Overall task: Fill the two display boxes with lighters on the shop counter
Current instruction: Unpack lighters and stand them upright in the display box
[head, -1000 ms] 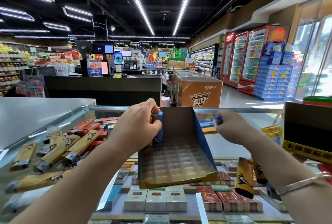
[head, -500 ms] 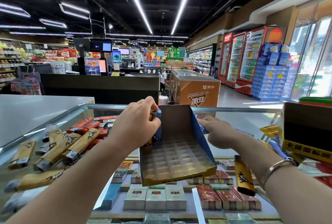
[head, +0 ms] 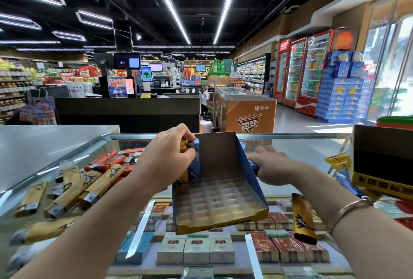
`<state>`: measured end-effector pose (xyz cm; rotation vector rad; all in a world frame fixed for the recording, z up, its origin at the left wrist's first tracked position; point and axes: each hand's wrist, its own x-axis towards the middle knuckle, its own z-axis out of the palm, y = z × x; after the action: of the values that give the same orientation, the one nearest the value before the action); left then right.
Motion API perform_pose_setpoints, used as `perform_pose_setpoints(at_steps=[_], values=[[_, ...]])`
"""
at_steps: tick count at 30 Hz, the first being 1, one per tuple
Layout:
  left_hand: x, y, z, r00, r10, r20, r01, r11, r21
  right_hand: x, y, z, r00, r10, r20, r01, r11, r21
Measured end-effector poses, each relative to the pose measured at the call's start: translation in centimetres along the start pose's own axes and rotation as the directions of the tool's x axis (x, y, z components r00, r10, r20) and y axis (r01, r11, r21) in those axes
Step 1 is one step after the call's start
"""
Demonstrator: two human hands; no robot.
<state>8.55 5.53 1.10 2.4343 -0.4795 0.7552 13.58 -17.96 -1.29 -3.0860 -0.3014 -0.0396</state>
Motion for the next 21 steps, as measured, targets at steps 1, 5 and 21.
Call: perform_pose_setpoints(at_steps=[1, 5, 21], values=[[0.0, 0.0, 0.0, 1.0, 0.0, 0.003, 0.0, 1.0, -0.009, -0.2, -0.1, -0.2, 1.0, -0.001, 0.028, 0.002, 1.0, -0.024], [-0.1, 0.0, 0.2, 1.0, 0.001, 0.023, -0.001, 1.0, -0.025, -1.0, -0.1, -1.1, 0.99, -0.015, 0.14, 0.016, 1.0, -0.007], [-0.3, 0.4, 0.1, 0.99, 0.036, 0.133, -0.015, 0.988, -0.153, -3.5, 1.0, -3.9, 0.973, 0.111, -0.2, 0.054, 0.739, 0.671]])
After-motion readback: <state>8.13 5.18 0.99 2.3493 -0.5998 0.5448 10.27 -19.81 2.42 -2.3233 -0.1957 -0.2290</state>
